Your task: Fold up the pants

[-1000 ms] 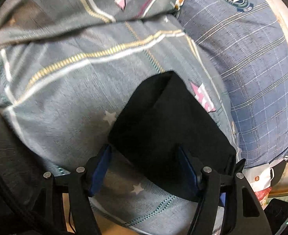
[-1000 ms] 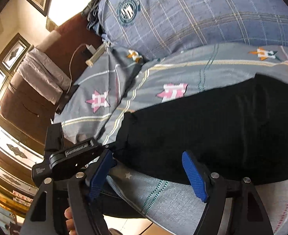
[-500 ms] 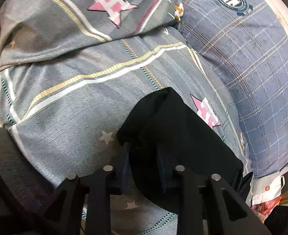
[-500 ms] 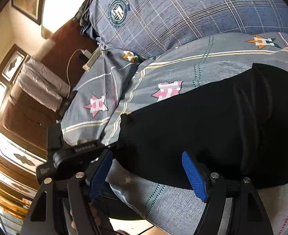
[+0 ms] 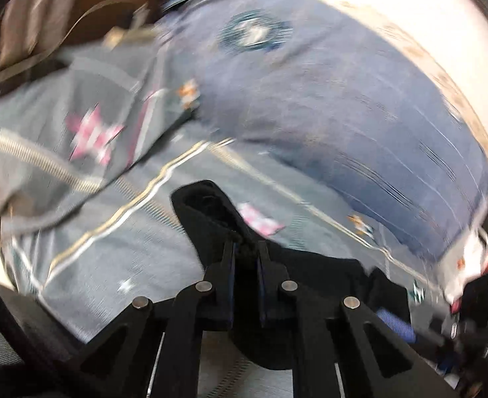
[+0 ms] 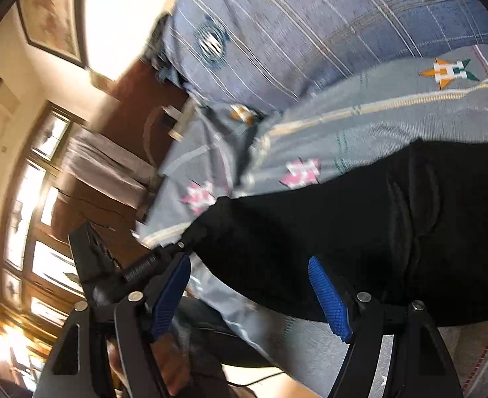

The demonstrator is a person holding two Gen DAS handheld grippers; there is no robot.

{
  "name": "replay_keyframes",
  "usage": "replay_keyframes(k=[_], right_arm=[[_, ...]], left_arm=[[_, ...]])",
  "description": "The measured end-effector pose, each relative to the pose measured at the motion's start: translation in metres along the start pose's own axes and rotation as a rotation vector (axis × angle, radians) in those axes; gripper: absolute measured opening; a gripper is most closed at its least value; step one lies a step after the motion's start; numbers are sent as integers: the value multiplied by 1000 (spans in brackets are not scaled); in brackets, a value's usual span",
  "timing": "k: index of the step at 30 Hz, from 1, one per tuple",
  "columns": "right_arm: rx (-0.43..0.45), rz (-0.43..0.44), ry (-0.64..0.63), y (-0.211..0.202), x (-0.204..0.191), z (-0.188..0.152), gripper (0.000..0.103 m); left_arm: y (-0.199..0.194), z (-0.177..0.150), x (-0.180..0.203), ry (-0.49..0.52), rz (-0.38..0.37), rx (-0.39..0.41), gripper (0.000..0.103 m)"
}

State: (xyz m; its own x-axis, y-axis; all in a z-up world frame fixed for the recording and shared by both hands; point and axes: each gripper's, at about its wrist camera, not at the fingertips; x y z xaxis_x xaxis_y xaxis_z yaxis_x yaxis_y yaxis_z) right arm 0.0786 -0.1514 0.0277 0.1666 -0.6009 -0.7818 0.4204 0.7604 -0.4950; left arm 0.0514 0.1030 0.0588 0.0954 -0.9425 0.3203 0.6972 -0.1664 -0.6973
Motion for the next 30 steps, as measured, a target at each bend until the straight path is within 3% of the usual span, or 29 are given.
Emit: replay_keyframes(k=[4,10,14,16,17,18,19,20,21,26,30], right_arm=[[28,92,11,-24,5,14,76],[13,206,23,-42,10,31,76],[-78,123,12,-27,18,44,76],[-93,127,48,-23,30,47,76],[-96,125,60,-22,34,46,71],[-111,98,61,-21,37,46,54],[-121,31,38,-21,37,44,45],[-119,9,27,-23,36,44,26],[-119,6,24,-25,37,44,21],[-56,-52,0,-57,41,53,14],[22,-84,36,-91,57,64,14]], left_arm=[[-14,-7,47,149,-35,45,10],[-12,-40,105,344,-95,16,10],[-3,-66,134,493,-92,5,10],[1,-74,141,530,-108,-15,10],[3,-77,145,544,-111,-19,10],[3,-78,148,551,-114,-19,10],[3,-80,149,553,-119,-20,10],[4,-80,151,552,-127,-21,10],[4,-78,153,553,-146,-26,10],[4,-63,176,568,-240,-28,10],[20,-54,207,582,-335,-96,10]])
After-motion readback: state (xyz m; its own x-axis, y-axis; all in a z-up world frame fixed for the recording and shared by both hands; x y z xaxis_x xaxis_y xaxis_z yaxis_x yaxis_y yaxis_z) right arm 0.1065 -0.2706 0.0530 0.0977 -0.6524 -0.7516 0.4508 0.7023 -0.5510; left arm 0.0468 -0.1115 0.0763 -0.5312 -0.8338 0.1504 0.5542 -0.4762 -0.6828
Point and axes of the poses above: each gripper's, at about its wrist camera, not at the fingertips, and y roughly the way its jaws point, x to its right, z to its top, and after that the axes turned 2 degrees about z, right-handed
